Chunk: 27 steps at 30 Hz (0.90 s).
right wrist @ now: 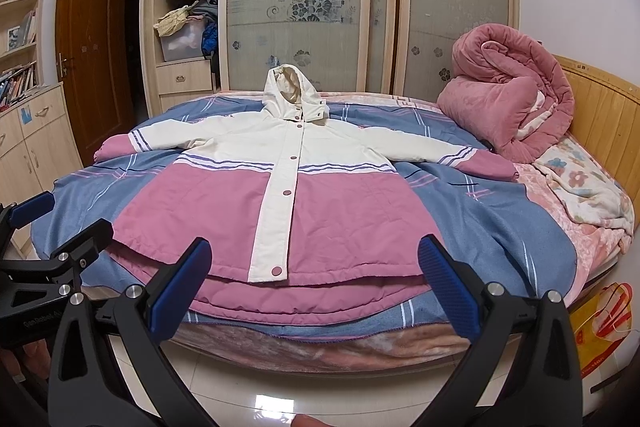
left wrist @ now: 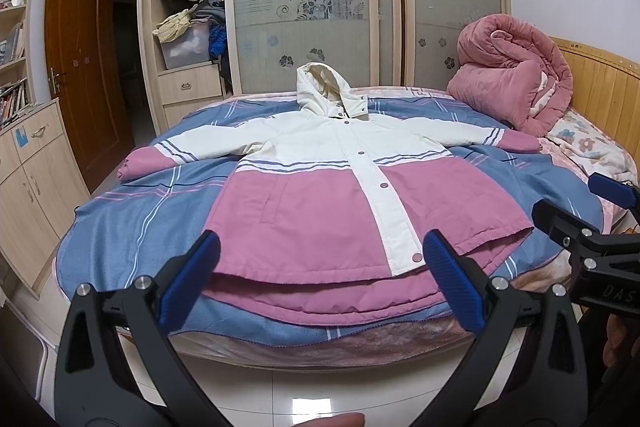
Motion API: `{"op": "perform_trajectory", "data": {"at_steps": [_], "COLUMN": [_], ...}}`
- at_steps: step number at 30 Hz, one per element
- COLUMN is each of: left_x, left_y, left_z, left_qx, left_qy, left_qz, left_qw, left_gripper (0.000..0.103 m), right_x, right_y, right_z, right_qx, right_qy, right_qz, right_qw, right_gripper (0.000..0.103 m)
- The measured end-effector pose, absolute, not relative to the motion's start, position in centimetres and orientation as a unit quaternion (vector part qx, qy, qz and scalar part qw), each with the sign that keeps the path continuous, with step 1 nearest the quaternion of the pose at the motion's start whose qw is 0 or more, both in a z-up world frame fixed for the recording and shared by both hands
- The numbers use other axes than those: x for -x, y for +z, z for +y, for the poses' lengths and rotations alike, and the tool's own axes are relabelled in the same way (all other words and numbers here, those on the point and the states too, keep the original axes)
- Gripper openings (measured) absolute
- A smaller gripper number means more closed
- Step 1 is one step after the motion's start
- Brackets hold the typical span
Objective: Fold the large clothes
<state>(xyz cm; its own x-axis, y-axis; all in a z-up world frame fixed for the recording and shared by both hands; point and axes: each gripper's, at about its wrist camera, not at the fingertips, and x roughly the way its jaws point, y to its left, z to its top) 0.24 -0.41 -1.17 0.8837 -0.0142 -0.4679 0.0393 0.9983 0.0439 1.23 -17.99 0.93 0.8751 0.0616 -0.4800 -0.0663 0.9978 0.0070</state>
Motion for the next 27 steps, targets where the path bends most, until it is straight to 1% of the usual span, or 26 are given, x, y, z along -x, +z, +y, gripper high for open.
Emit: {"op": "perform_trajectory", "data": {"at_steps": [27], "left_x": [-0.57], "left_y": [-1.62], "left_z": [-0.65], "left_qx": [-0.029], "left_qy": [-0.016], "left_qz": [0.244], "left_qw": [0.969], "left_gripper": [0.101], "right_x": [-1.42], "right_y": [0.56], "right_z": [-17.98], "right_qx": [0.008], "right_qy": [0.032], "right_qz": [0.253], "right_qw": [0.967], "right_gripper": [0.102]}}
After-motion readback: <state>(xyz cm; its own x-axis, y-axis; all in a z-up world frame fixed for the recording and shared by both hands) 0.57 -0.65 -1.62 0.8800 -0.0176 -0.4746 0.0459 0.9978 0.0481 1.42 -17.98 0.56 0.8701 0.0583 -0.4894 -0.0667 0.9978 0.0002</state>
